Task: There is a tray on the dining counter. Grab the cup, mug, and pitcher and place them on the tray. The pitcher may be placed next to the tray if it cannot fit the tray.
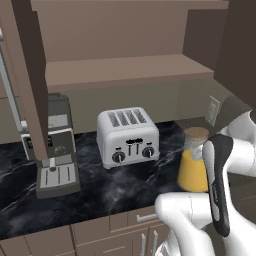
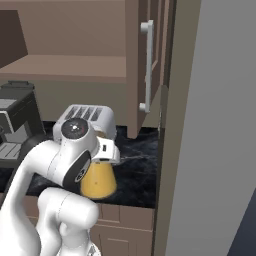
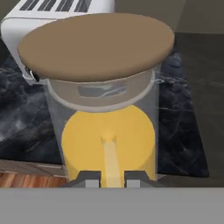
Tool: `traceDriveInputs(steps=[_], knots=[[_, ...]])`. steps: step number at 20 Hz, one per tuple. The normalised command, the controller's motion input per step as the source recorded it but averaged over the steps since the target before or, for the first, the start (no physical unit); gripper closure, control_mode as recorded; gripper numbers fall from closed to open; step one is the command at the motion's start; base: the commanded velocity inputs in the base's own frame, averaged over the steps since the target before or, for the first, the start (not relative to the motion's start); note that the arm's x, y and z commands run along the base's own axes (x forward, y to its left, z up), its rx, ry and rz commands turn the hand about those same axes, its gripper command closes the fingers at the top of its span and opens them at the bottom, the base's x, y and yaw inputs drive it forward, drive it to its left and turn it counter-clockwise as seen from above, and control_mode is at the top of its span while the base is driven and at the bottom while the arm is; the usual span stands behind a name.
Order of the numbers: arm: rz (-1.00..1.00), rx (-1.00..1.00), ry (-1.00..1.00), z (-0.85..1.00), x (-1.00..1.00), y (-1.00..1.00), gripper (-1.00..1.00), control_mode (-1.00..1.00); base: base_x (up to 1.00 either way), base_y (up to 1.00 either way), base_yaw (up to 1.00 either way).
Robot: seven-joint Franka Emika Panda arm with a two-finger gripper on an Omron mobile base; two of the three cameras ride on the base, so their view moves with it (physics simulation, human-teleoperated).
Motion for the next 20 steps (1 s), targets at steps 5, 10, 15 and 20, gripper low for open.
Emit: traceDriveInputs(steps=[5, 10, 15, 20], knots=[[0.00, 0.00, 0.00, 0.55, -0.08, 0.11, 1.00, -1.00, 0.00, 0.00, 0.00], [0.00, 0.00, -0.05, 0.24, 0.00, 0.18, 1.00, -1.00, 0.00, 0.00, 0.00], [0.03, 0.00, -0.17, 0.10, 0.05, 0.20, 1.00, -1.00, 0.00, 0.00, 0.00], [0.00, 0.00, -0.18, 0.40, 0.00, 0.06, 1.00, -1.00, 0.00, 0.00, 0.00]])
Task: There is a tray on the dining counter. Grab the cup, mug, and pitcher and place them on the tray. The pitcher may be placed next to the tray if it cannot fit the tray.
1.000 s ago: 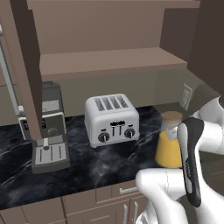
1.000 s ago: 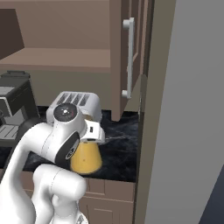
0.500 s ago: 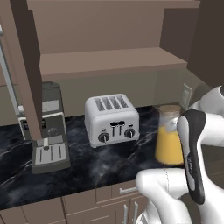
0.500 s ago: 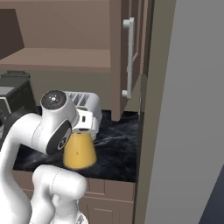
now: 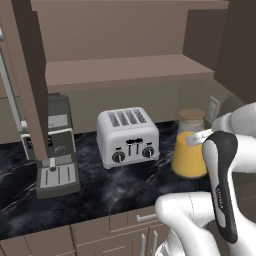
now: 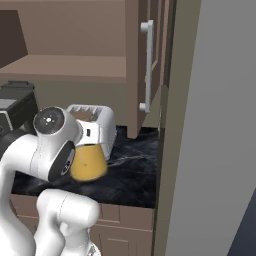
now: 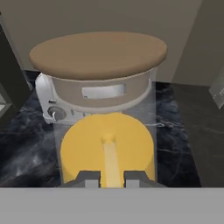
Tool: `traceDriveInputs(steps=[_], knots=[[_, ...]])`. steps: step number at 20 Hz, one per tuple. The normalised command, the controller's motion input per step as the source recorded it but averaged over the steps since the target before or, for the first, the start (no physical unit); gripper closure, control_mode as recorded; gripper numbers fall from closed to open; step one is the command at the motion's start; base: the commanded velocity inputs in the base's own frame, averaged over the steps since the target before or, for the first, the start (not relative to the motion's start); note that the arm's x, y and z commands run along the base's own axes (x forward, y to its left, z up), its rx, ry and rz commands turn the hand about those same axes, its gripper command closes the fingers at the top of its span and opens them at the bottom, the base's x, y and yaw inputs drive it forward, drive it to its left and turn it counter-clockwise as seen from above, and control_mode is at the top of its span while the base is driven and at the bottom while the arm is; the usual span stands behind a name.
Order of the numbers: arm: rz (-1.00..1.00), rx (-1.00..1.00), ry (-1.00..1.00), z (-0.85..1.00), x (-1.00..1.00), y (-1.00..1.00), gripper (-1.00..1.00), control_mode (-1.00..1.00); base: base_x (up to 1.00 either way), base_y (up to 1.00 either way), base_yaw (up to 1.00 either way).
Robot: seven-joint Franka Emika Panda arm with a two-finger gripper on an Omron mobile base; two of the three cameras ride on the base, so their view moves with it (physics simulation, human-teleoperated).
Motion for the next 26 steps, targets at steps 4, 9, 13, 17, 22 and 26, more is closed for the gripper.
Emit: traceDriveInputs(steps=[4, 9, 13, 17, 22, 26], knots=[[0.00, 0.00, -0.07, 0.45, 0.00, 0.07, 1.00, -1.00, 0.00, 0.00, 0.00], [0.00, 0.00, -0.02, 0.31, 0.00, 0.10, 1.00, -1.00, 0.00, 0.00, 0.00], [0.00, 0.00, -0.03, 0.21, 0.00, 0.03, 1.00, -1.00, 0.00, 0.00, 0.00], [0.00, 0.00, -0.08, 0.18, 0.06, 0.11, 1.00, -1.00, 0.00, 0.00, 0.00], [0.00, 0.00, -0.06, 0.10, 0.00, 0.06, 1.00, -1.00, 0.00, 0.00, 0.00], [0.00, 0.00, 0.00, 0.05, 0.00, 0.07, 1.00, -1.00, 0.00, 0.00, 0.00]])
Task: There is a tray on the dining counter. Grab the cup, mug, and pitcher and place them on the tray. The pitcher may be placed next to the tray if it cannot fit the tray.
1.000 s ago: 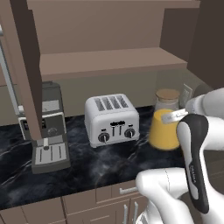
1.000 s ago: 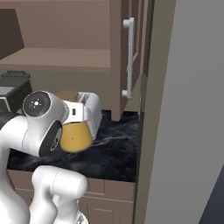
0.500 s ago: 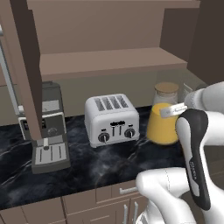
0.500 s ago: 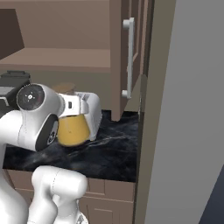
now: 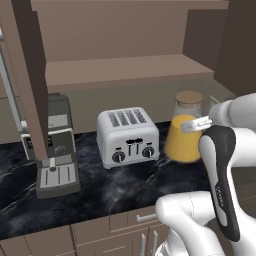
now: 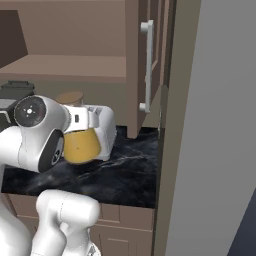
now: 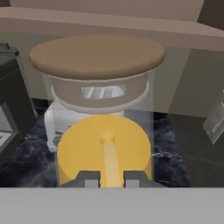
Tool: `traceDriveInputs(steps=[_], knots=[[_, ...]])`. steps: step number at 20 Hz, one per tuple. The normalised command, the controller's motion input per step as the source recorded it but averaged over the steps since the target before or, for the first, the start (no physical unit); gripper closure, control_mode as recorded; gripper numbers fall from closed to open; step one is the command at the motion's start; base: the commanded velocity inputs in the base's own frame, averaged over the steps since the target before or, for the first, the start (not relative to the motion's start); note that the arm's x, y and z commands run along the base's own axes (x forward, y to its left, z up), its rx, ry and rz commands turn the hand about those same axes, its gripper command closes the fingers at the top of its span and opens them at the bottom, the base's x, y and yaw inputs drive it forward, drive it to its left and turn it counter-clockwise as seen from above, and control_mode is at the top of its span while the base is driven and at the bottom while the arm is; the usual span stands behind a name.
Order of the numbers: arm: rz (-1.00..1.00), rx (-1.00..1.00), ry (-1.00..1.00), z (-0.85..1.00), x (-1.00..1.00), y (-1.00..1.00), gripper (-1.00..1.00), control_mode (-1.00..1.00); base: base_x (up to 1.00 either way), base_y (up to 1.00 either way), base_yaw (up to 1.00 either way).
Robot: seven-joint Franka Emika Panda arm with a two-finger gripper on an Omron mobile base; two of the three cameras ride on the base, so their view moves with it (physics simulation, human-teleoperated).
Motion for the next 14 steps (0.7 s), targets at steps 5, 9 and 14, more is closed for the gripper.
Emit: traceDriveInputs(steps=[5, 9, 14], knots=[[0.00, 0.00, 0.00, 0.03, 0.00, 0.02, 1.00, -1.00, 0.00, 0.00, 0.00], [0.00, 0.00, 0.00, 0.00, 0.00, 0.00, 1.00, 1.00, -0.06, 0.00, 0.00], [0.00, 0.00, 0.00, 0.00, 0.00, 0.00, 1.00, 1.00, -0.80, 0.05, 0.05]])
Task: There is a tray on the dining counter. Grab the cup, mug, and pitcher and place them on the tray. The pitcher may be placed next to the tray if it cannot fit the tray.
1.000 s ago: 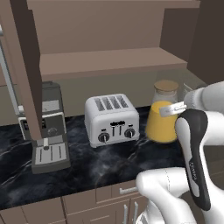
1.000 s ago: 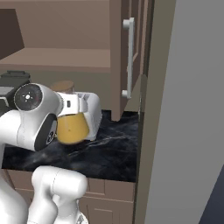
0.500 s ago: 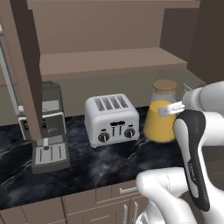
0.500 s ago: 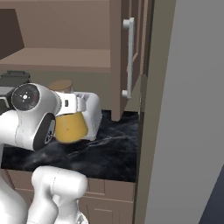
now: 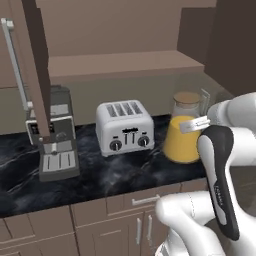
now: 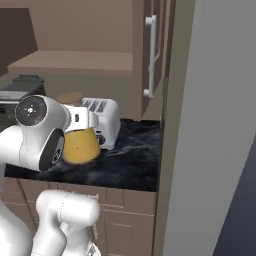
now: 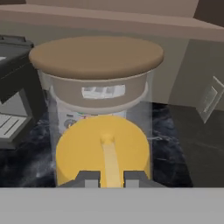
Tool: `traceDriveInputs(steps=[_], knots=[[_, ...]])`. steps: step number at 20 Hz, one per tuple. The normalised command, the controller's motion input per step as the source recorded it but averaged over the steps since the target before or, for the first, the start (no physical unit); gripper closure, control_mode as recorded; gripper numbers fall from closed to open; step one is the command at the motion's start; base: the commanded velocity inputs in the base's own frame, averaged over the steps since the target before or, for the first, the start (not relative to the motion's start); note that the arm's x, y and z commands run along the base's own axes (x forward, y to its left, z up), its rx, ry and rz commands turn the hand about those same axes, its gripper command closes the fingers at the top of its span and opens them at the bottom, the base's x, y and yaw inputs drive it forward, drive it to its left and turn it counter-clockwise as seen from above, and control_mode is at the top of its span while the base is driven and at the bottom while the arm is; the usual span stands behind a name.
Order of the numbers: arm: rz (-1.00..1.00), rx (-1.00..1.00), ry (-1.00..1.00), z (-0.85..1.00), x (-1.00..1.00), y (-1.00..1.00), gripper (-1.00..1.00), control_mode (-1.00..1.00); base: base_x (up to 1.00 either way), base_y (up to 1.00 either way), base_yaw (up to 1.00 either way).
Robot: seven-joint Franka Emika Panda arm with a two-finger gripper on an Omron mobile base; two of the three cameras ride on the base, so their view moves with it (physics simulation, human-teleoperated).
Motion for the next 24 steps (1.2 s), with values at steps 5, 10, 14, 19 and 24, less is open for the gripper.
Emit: traceDriveInputs(steps=[5, 10, 14, 19, 24], knots=[[0.00, 0.00, 0.00, 0.00, 0.00, 0.00, 1.00, 1.00, -1.00, 0.22, 0.15], [0.00, 0.00, 0.00, 0.00, 0.00, 0.00, 1.00, 1.00, -0.74, 0.51, 0.32], [0.00, 0.00, 0.00, 0.00, 0.00, 0.00, 1.00, 1.00, -0.34, 0.68, 0.48], [0.00, 0.00, 0.00, 0.00, 0.00, 0.00, 1.00, 1.00, -0.06, 0.73, 0.63], [0.00, 0.00, 0.00, 0.00, 0.00, 0.00, 1.00, 1.00, 0.00, 0.66, 0.74]])
